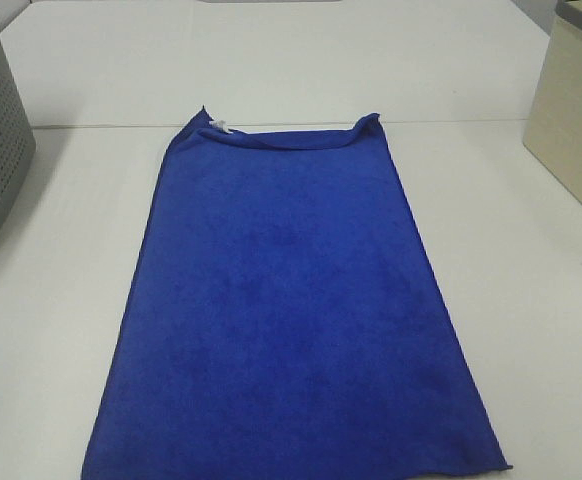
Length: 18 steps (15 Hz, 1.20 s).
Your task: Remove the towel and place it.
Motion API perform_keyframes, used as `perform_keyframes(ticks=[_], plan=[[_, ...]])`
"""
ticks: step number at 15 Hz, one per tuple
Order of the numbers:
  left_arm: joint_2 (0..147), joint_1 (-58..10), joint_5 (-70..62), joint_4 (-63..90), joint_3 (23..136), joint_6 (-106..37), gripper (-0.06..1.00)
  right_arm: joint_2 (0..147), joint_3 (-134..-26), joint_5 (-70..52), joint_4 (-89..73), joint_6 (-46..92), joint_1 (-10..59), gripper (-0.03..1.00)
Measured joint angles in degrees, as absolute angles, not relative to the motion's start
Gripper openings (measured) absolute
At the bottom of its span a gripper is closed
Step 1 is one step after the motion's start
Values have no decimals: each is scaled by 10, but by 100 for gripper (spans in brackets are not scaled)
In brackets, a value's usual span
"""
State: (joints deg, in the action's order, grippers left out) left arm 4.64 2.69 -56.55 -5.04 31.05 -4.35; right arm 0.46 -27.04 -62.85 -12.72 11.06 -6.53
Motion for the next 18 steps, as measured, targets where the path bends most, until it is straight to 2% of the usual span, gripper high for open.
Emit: perform_keyframes(ticks=[4,18], plan=[[-2,27,-633,-23,309,-43,61,-2,-267,-645,-123,109,-65,69],[-3,27,-619,-3,298,-43,61,-2,-260,-641,-119,100,-65,69]])
